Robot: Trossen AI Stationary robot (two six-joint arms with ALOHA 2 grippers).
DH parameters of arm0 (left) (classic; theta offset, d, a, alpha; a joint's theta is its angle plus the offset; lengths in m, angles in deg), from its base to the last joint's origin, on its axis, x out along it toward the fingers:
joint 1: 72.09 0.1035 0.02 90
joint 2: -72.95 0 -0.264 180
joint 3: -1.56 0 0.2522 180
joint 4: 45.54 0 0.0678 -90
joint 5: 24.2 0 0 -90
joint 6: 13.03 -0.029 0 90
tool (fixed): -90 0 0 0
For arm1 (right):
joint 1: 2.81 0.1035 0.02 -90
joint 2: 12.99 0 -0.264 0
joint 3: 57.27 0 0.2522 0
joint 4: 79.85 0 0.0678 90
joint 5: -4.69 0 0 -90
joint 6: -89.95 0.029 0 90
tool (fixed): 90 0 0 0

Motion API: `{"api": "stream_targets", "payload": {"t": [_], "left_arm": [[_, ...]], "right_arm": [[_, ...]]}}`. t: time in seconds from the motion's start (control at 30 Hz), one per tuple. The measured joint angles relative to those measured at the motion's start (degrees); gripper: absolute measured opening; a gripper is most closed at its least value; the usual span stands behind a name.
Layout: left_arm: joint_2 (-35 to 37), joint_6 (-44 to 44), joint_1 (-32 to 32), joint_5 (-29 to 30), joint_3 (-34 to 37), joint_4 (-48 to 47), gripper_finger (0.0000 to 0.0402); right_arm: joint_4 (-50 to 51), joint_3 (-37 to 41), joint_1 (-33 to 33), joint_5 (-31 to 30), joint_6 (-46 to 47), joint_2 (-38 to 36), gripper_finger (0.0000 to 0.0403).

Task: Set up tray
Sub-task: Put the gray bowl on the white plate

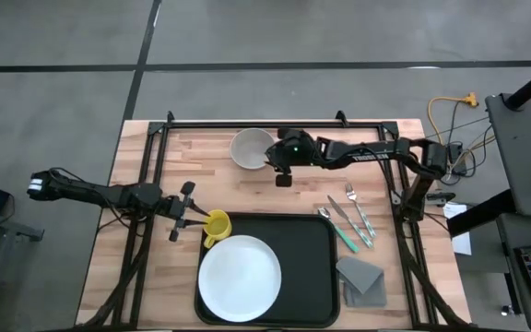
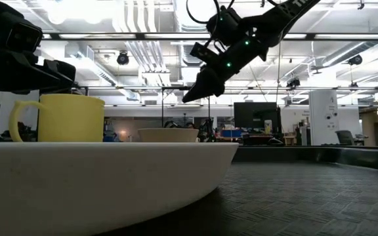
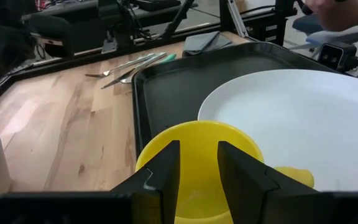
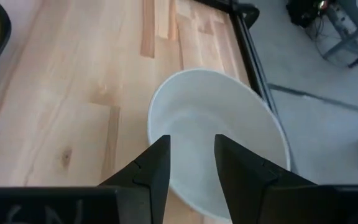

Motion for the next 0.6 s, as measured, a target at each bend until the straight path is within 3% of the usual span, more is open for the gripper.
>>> {"api": "stream_targets", "payload": {"t": [0.6], "left_arm": [[0.0, 0.0, 0.0, 0.0, 0.0, 0.0, 0.0094]], "right_arm": [[3.3, -0.6, -0.9, 0.1, -4.8, 0.8, 0.0152]]}}
